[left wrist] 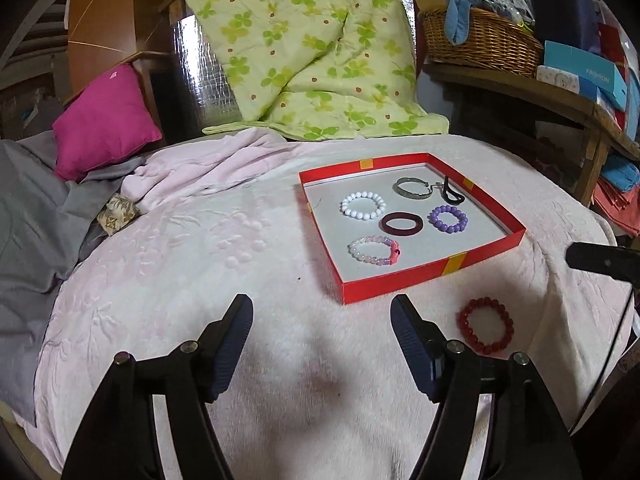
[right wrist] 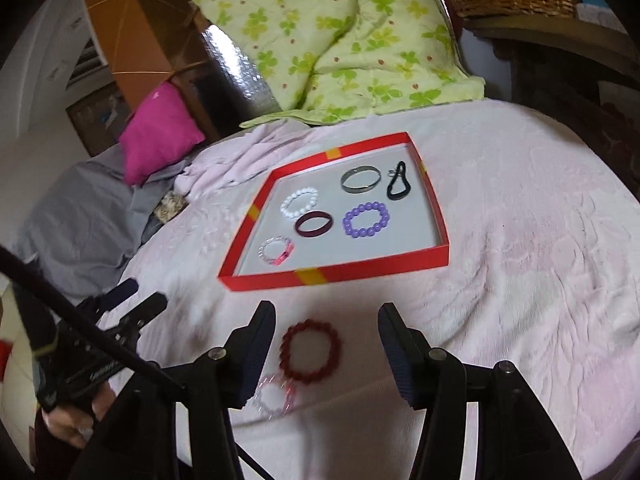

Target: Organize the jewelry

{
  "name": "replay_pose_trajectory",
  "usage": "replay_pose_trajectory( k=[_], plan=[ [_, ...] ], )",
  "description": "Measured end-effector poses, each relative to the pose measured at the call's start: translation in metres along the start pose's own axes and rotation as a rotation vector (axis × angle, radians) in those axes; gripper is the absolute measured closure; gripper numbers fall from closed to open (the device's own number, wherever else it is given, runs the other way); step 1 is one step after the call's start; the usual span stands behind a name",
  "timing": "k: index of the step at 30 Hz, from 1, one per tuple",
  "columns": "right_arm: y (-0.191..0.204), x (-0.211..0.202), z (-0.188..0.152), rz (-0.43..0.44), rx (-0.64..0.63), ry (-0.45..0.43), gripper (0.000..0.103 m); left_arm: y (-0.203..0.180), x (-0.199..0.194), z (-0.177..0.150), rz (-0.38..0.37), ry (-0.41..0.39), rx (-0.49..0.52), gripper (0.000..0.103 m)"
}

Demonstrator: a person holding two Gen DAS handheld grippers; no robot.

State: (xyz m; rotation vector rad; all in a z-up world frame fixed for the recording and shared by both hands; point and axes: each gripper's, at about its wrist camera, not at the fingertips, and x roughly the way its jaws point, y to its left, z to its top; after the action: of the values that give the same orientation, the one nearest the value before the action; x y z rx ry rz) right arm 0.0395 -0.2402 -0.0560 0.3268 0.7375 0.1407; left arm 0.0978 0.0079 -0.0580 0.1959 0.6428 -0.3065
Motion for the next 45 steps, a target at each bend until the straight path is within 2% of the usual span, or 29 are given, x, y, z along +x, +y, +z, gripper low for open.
replay_pose_trajectory(
  k=[6, 15, 33, 37, 45],
  plan=[
    [0.004, -0.002, -0.005, -0.002, 0.0, -0.018, 0.046, 0.001, -0.003, 0.0, -0.003, -0.012, -0.002, 0.031],
    [0.005, 0.016, -0.002, 0.005, 0.03, 0.013, 0.046, 0.001, 0.003, 0.0, 0.014, 0.008, 0.002, 0.031],
    [-0.009, 0.024, -0.002, 0.0, 0.045, 0.057, 0.046, -0.01, 0.025, -0.007, 0.047, 0.095, 0.046, 0.031],
    [-0.018, 0.025, -0.004, -0.013, 0.057, 0.074, 0.046, -0.011, 0.033, -0.009, 0.019, 0.137, 0.034, 0.031],
    [-0.034, 0.029, -0.007, -0.041, 0.112, 0.104, 0.046, -0.025, 0.04, -0.017, -0.102, 0.205, 0.033, 0.031]
  ],
)
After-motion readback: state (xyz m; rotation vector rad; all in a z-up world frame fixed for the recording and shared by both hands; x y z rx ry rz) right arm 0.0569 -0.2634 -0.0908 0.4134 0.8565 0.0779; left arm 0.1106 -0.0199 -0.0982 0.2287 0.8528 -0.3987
